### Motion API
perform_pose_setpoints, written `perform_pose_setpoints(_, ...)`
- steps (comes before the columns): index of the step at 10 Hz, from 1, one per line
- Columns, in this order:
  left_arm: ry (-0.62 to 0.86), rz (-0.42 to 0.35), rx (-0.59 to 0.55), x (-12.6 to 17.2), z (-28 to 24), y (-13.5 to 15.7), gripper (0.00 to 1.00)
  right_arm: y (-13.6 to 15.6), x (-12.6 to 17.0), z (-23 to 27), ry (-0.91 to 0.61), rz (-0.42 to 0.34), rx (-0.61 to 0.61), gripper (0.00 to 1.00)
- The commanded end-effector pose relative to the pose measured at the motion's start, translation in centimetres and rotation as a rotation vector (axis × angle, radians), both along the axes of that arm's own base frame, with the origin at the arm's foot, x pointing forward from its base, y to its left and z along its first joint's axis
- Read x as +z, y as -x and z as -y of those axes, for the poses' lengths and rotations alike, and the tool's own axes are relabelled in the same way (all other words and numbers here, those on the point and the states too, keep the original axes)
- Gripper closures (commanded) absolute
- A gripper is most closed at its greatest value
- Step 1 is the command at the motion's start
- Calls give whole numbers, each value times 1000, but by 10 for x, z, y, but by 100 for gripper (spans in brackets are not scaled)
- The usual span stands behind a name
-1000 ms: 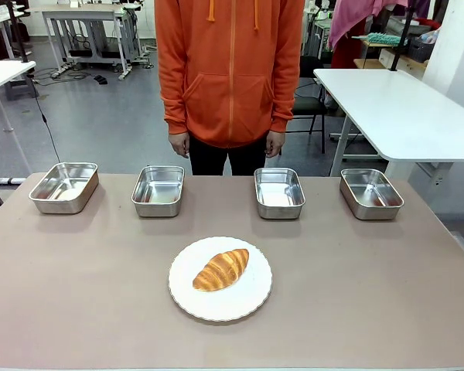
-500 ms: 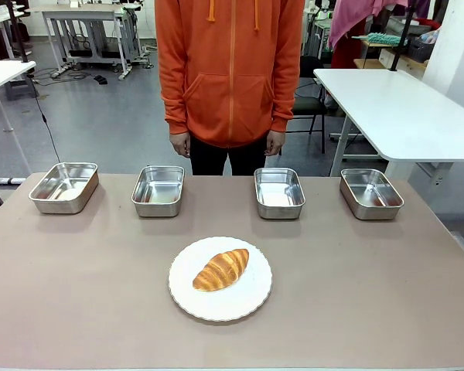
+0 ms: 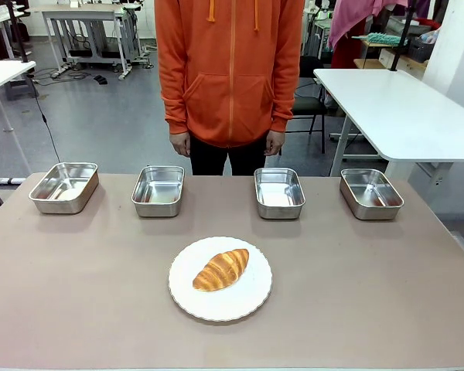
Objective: Place the bread in the container.
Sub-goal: Place the Butter Roll into the Airtight Container indicated by the human.
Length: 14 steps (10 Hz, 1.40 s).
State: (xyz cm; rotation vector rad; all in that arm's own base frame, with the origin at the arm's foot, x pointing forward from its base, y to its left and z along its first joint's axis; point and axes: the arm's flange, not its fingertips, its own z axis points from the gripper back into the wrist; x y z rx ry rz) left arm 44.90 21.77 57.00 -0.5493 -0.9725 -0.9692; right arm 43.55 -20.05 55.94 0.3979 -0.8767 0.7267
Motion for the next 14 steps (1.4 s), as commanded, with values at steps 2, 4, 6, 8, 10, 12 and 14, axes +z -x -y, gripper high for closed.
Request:
perform_pose_setpoints(2,4,6,-12,1,-1,1,0,-2,-1,-1,-15,25,12,0)
perform_pose_setpoints(4,4,6,-12,1,-1,1,0,-2,-1,-1,-15,25,12,0)
perform_pose_setpoints(6,4,6,-12,1,-1,1,0,-2,-1,-1,-15,25,12,0)
perform_pose_setpoints(8,4,6,-12,1,-1,1,0,-2,-1,-1,-15,25,12,0)
perform_pose_setpoints(10,4,6,-12,1,-1,1,0,-2,-1,-1,-15,25,12,0)
perform_pose_setpoints(12,4,6,-12,1,-1,1,0,-2,-1,-1,-15,25,12,0)
perform_pose_setpoints(14,4,6,-12,1,-1,1,0,-2,-1,-1,-15,25,12,0)
